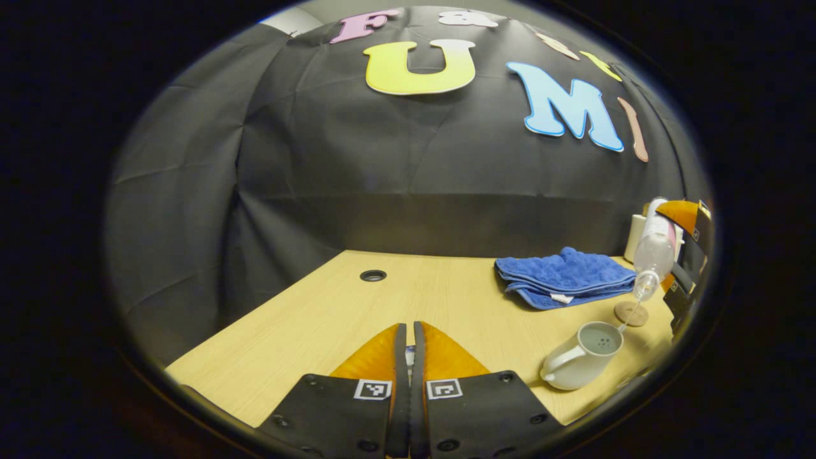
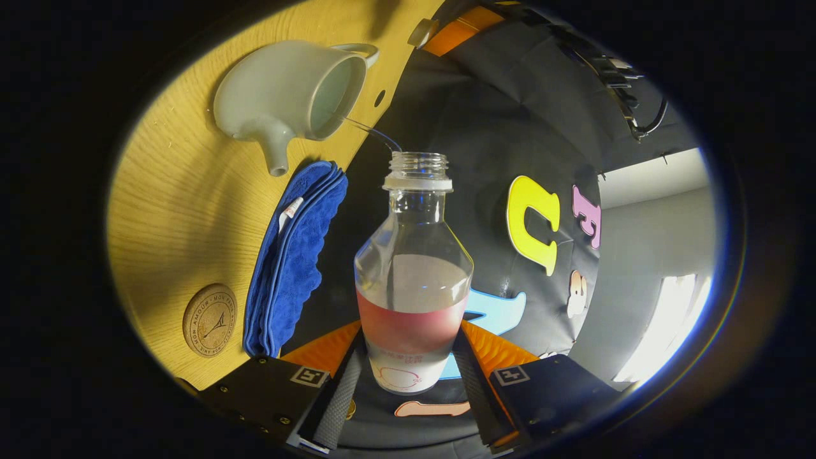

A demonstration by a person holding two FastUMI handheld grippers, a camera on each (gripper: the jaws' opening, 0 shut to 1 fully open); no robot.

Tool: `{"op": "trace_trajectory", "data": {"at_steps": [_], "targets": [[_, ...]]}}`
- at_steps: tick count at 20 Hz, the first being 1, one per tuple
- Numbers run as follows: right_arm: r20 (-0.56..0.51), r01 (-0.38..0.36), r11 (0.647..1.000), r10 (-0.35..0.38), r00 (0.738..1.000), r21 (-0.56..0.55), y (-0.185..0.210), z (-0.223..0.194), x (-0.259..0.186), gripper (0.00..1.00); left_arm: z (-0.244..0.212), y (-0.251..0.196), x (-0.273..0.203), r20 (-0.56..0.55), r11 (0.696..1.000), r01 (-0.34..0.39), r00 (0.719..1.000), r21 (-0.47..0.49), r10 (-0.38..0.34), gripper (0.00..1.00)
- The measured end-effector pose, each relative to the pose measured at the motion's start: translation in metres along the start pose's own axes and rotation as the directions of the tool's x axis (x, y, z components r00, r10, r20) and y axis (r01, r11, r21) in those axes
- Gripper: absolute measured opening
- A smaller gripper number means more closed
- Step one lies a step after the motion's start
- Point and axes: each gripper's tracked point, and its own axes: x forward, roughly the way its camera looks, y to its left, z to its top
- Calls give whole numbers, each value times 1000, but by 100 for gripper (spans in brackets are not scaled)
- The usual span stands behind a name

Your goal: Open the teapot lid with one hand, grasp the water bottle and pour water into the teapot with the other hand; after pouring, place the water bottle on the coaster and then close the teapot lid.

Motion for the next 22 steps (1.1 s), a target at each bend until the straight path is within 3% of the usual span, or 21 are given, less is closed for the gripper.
{"op": "trace_trajectory", "data": {"at_steps": [22], "targets": [[31, 46, 998, -45, 998, -42, -9, 3, 6, 78, -1, 0, 0, -8, 1000, 8, 1000, 10, -8, 7]]}}
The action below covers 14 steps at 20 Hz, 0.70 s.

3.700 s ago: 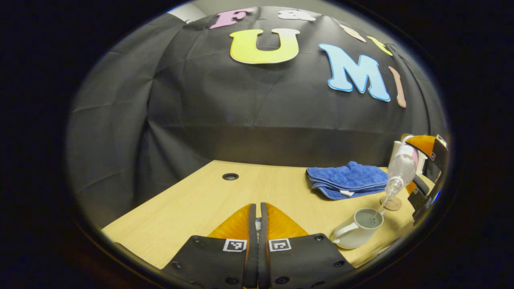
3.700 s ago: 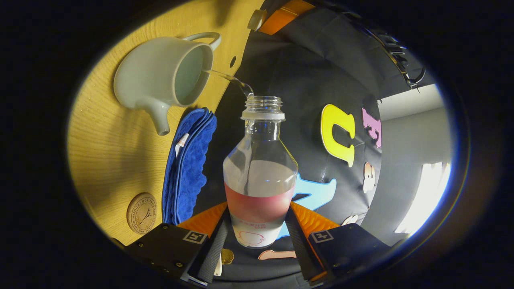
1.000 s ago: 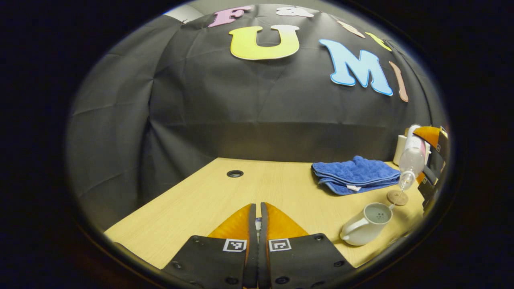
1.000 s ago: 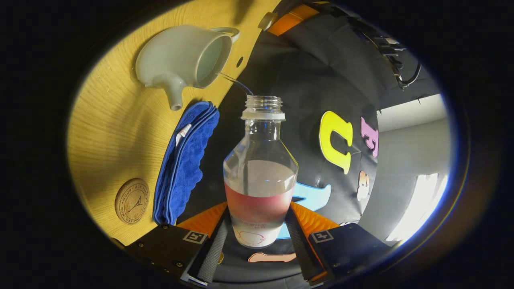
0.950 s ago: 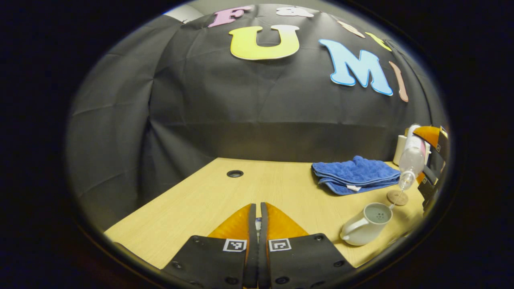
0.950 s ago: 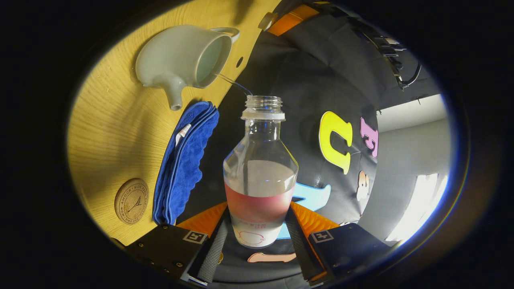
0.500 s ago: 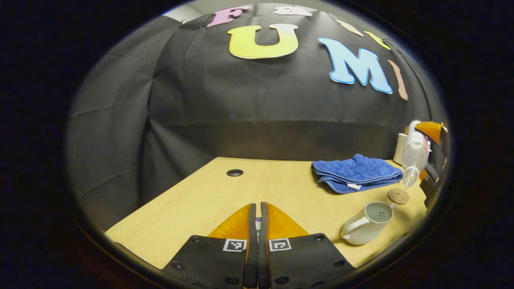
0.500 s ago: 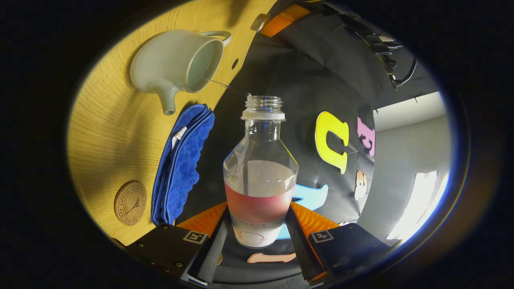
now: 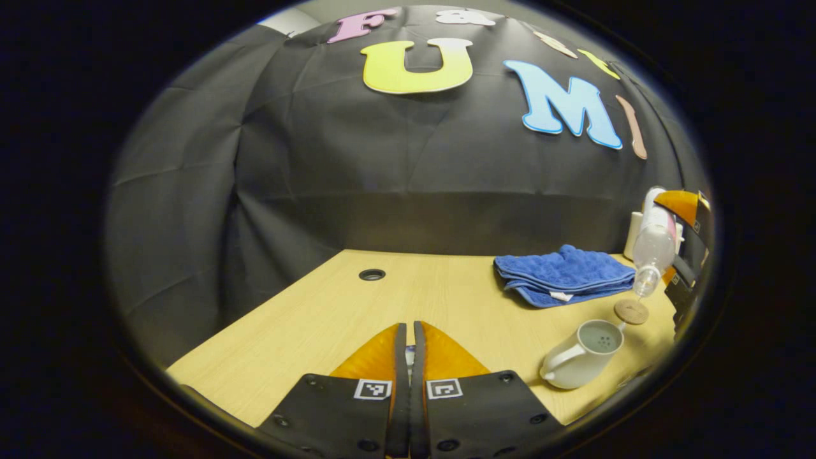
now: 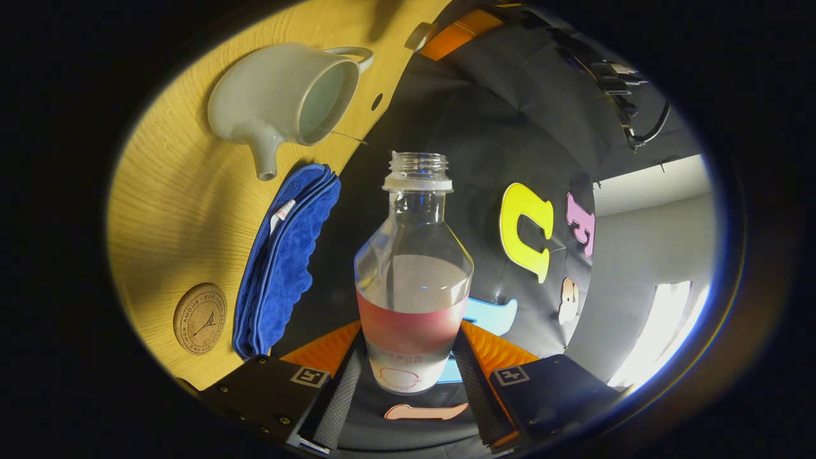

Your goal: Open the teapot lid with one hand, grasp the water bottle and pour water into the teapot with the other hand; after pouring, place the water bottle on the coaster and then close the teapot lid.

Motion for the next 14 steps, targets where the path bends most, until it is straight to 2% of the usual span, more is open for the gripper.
{"op": "trace_trajectory", "data": {"at_steps": [4, 14], "targets": [[26, 43, 998, -42, 999, -45, -12, 1, 5, 78, 0, 0, 0, -1, 1000, 3, 1000, 1, -3, 7], [73, 100, 988, -92, 993, -120, -30, 6, 16, 78, 0, -1, 0, -4, 1000, 11, 1000, 4, -11, 7]]}}
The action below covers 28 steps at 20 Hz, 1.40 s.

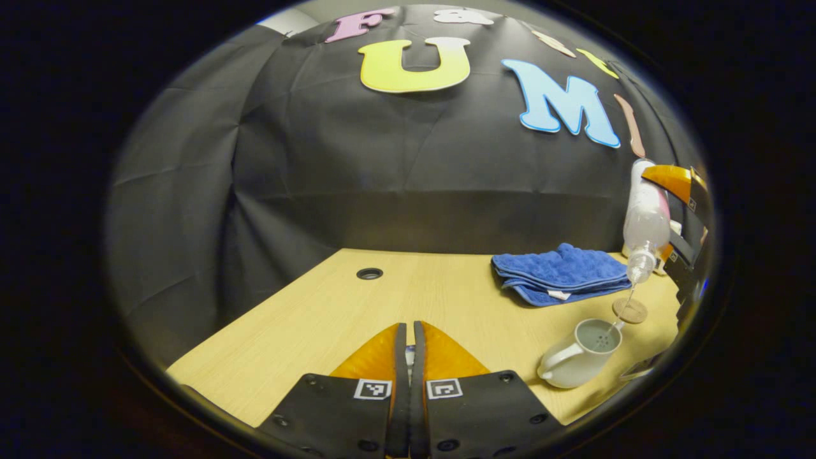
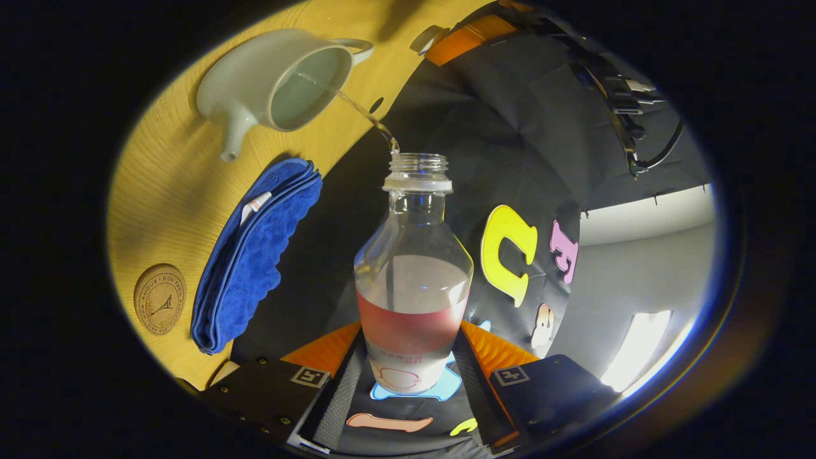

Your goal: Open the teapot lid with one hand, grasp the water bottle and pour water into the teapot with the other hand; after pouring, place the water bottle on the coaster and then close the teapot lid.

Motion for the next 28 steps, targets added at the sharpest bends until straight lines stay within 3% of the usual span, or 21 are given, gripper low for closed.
{"op": "trace_trajectory", "data": {"at_steps": [16, 28], "targets": [[81, 65, 990, -55, 995, -124, -13, 11, 7, 78, 1, -1, -1, -1, 1000, 15, 1000, 1, -15, 7], [123, 168, 960, -144, 982, -222, -36, 17, 13, 78, 1, -3, 0, -7, 1000, 26, 1000, 4, -26, 6]]}}
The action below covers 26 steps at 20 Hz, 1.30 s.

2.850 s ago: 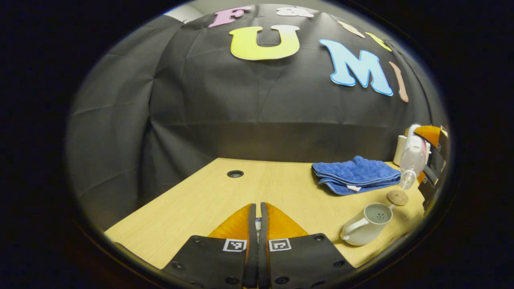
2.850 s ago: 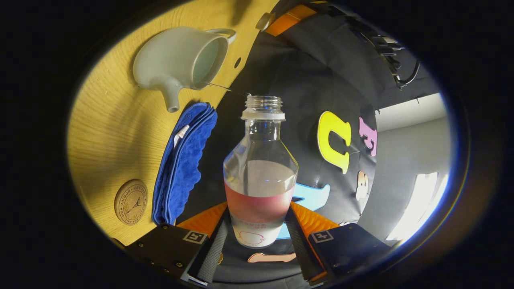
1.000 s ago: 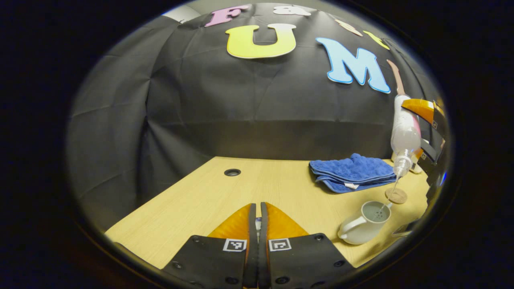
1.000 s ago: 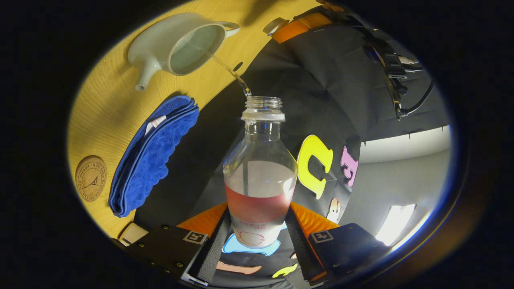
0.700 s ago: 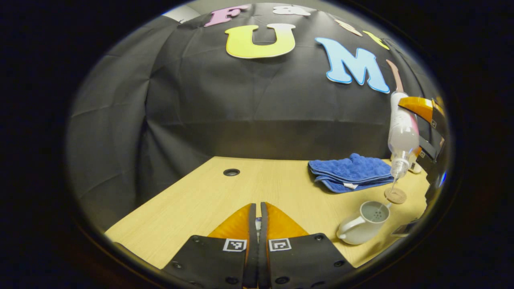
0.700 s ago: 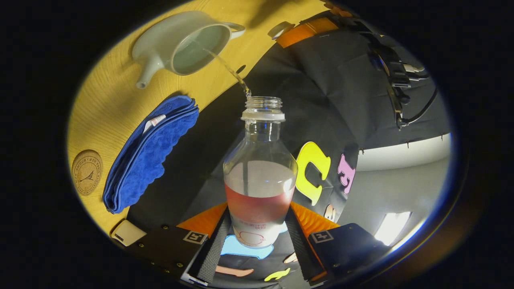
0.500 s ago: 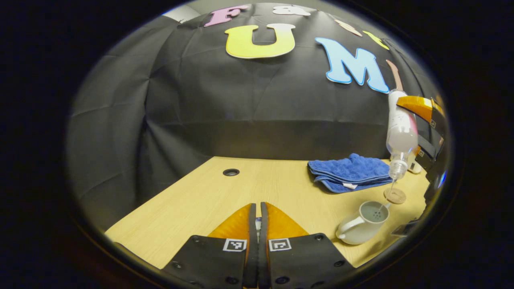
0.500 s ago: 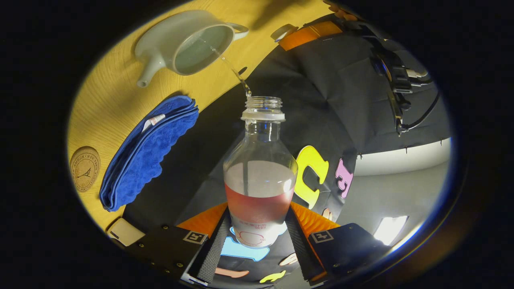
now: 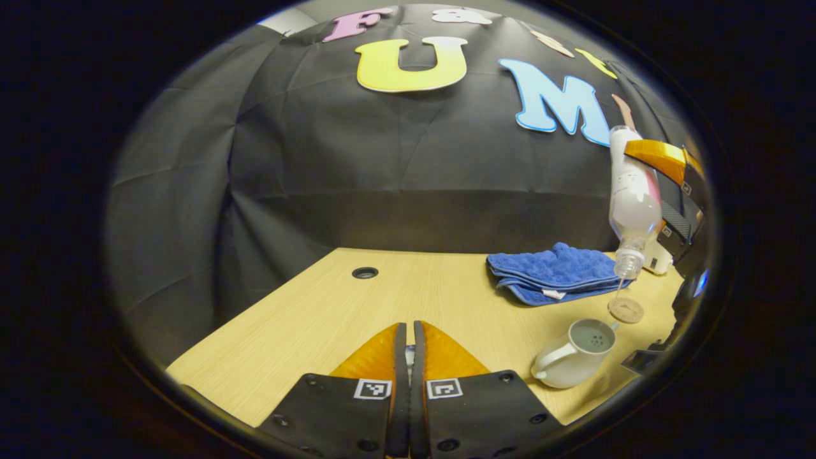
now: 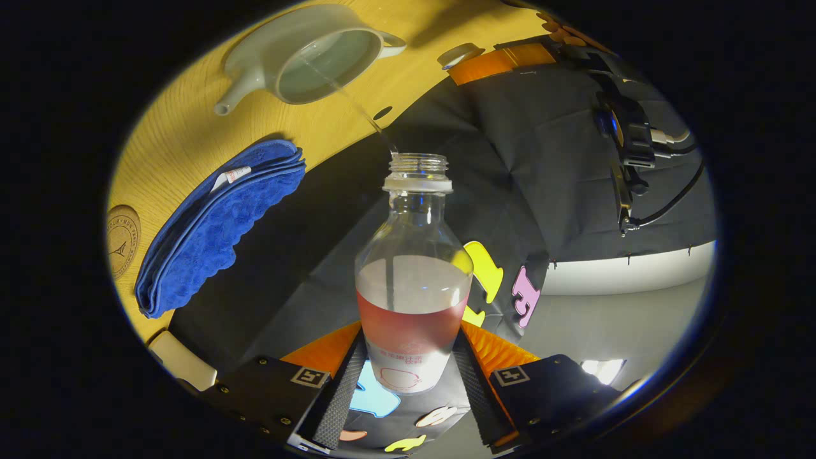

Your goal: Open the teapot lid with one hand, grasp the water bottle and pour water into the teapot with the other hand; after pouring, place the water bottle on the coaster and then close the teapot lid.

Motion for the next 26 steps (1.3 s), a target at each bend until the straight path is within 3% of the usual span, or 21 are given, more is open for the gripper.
{"op": "trace_trajectory", "data": {"at_steps": [6, 9, 11, 13, 16, 19, 21, 23, 25, 26], "targets": [[13, 60, 997, -59, 998, -53, -12, 2, 3, 78, 0, 0, 0, -2, 1000, 0, 1000, 2, 0, 7], [8, 11, 1000, -12, 1000, 16, -1, 4, 1, 78, -1, 0, 0, -3, 1000, 2, 1000, 2, -2, 7], [2, -62, 989, 62, 998, 131, 17, 8, -6, 78, 0, 0, -1, -1, 1000, 3, 1000, 0, -3, 7], [1, -171, 940, 179, 984, 296, 45, 18, -16, 78, 2, 0, -1, 4, 1000, 4, 1000, -5, -4, 7], [17, -264, 834, 293, 956, 485, 73, 35, -35, 78, 5, -3, -2, 16, 999, 23, 1000, -22, -22, 7], [40, -319, 671, 396, 917, 670, 89, 47, -54, 78, 5, -3, -2, 22, 999, 39, 999, -24, -38, 7], [57, -312, 511, 453, 890, 801, 98, 48, -65, 78, 6, -4, -2, 21, 999, 40, 999, -22, -40, 6], [83, -265, 294, 512, 855, 918, 109, 47, -73, 78, 7, -4, -3, 23, 999, 48, 999, -24, -47, 7], [108, -173, 63, 565, 818, 983, 121, 39, -80, 78, 6, -4, -2, 23, 998, 52, 998, -20, -51, 7], [116, -118, -35, 584, 804, 992, 129, 33, -78, 79, 7, -5, -2, 22, 998, 54, 998, -20, -54, 6]]}}
